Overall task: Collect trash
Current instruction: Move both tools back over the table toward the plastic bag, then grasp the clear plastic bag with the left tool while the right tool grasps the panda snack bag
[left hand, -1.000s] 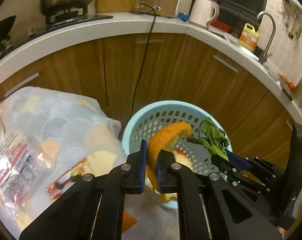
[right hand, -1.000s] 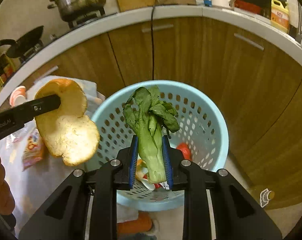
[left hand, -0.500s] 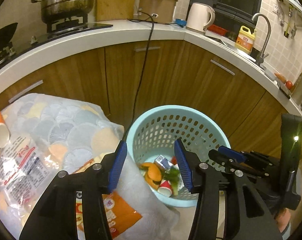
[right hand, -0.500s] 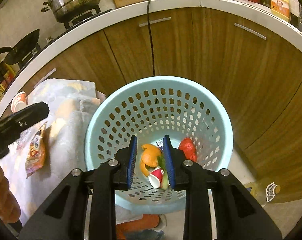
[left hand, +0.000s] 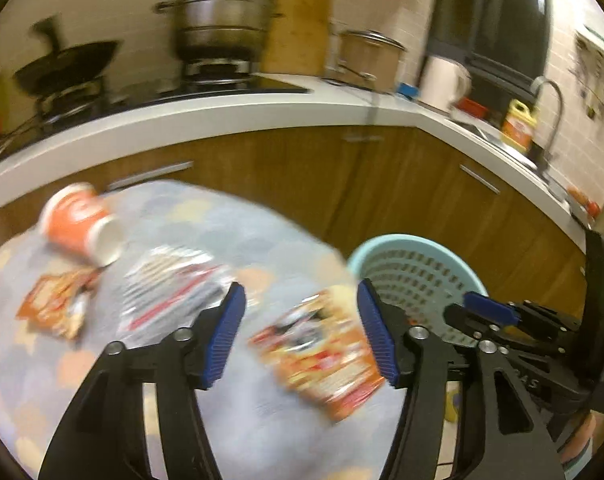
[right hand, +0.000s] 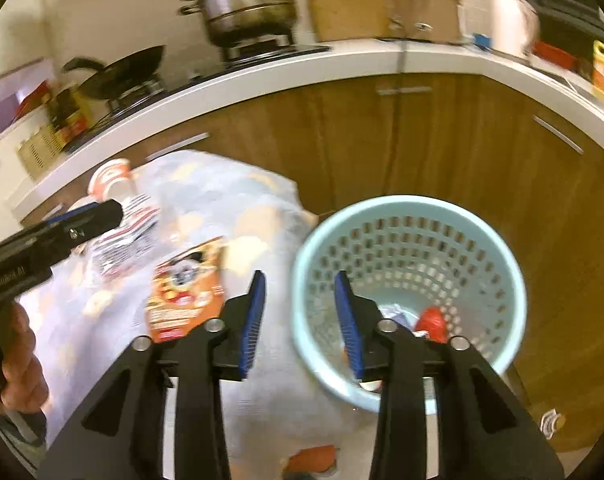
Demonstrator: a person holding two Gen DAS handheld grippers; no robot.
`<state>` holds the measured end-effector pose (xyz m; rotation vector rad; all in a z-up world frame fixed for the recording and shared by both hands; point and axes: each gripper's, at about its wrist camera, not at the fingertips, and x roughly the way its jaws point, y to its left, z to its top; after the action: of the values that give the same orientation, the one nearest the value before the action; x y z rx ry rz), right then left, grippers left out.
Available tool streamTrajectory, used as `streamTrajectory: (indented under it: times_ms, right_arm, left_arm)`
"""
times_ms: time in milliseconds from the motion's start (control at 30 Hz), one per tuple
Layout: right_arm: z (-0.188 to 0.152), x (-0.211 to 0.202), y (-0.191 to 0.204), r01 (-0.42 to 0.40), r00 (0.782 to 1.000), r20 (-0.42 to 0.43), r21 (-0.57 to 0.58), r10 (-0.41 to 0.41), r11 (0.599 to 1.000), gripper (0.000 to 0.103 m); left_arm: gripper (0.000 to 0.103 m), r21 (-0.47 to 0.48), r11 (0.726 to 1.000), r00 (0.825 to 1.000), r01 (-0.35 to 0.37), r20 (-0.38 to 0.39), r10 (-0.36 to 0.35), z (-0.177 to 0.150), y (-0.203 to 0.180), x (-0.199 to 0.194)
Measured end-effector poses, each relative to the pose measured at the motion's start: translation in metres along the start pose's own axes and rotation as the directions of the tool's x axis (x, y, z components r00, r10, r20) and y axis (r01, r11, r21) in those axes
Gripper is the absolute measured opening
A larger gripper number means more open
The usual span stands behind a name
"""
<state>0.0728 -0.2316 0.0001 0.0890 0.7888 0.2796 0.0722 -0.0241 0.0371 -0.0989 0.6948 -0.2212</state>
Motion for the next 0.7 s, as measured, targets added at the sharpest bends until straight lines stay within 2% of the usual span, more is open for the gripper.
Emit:
streamTrajectory:
  times_ms: [33,133,267,400,533,700]
  right_arm:
    - [-0.002,0.001,0.006,-0.006,1.000,0.004,-0.011,0.006,1.000,0.050]
    - [-0.008,0.010,0.031,-0.031,1.000,-0.006,-0.051,0.030,0.998,0.051]
    - [-0.013,0.027,0.058,-0.037,0.999,-0.033,-0.094,0.034,0.995,0.051]
    - [-0.014,0.040,0.075,-0.007,1.000,-0.028,-0.129,0.004,0.992,0.051]
    - [-0.011,0.055,0.080,0.024,0.999,-0.023,-0.158,-0.028,0.987,0.051]
    - [-0.008,0.073,0.080,0.007,0.998,-0.056,-0.156,-0.016,0.988,0.051]
  left_arm:
    - [0.059,-0.040,0.999,1.000,-0.007,-0.002,0.007,-0.005,0.015,-0.006]
    - [0.060,-0.136,0.990,1.000,-0.020,-0.009,0.019,-0.019,0.055,-0.018]
    - [0.060,-0.227,0.970,0.996,-0.088,-0.042,0.080,-0.035,0.097,-0.022]
    - [0.067,-0.324,0.940,0.994,-0.106,-0.051,0.095,-0.049,0.124,-0.024]
    - [0.067,-0.351,0.931,0.994,-0.100,-0.072,0.080,-0.050,0.135,-0.016]
    - [0.067,-0.357,0.931,0.994,-0.073,-0.102,0.039,-0.047,0.138,0.007]
